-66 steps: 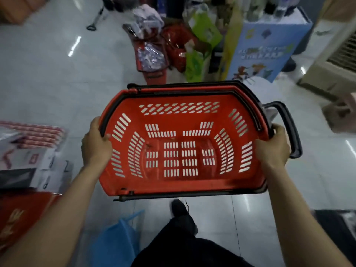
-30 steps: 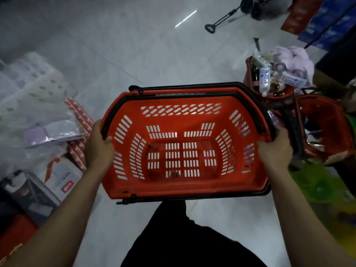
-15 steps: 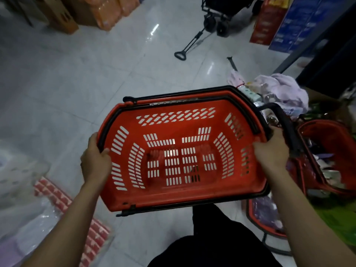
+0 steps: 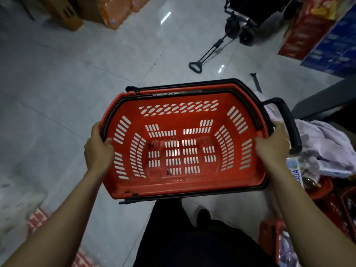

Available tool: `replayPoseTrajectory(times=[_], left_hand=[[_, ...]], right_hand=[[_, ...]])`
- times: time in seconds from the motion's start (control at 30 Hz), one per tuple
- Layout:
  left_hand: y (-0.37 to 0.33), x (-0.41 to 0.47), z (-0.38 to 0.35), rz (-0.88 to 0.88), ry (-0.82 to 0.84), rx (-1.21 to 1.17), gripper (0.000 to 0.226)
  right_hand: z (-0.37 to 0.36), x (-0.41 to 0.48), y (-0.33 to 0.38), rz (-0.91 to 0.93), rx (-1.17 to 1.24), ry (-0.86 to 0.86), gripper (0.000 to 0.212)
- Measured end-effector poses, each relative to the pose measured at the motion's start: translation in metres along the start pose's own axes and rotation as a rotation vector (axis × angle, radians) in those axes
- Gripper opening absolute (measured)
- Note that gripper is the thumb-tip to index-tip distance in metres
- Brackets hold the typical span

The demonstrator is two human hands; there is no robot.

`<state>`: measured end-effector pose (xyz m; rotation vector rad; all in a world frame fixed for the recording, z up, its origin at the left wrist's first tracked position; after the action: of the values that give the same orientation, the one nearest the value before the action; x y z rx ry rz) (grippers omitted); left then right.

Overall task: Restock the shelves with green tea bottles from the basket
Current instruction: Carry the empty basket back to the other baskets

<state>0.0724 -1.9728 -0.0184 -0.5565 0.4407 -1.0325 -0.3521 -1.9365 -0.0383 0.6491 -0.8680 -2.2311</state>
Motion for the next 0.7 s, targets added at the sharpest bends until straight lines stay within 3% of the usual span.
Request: replayPoseTrajectory(times=[0.13, 0.37, 0.5, 0.7], left_hand=[[-0.009, 0.12, -0.049, -0.011, 0.042, -0.006, 0.043], [-0.007, 0.32, -0.148, 0.043, 0.098, 0.051, 0.044], [0.022, 0.415, -0.23, 0.072, 0.107, 0.085, 0.044], [0.106, 0.508, -0.374, 0.169, 0.123, 0.094, 0.044]], right_hand=[[-0.085, 0.08, 0.046, -0.057, -0.023, 0.031, 0.061], [-0.244, 0.215, 0.1, -0.065, -0.066, 0.056, 0.055], [-0.35, 0.296, 0.093, -0.042, -0.092, 0.083, 0.054], [-0.512, 0.402, 0.023, -0.09, -0.057, 0.177, 0.052]])
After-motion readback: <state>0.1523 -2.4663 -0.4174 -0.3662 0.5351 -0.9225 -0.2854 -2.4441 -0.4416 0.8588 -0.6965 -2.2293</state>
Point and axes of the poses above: each hand's wrist, its own x-axis towards the middle knuckle, its own z-axis out of the back of the hand, y = z × x, the point moved 4 cm from there along x, towards the middle knuckle, and after that the axes turned 1 degree about z, right-handed, at the moved point
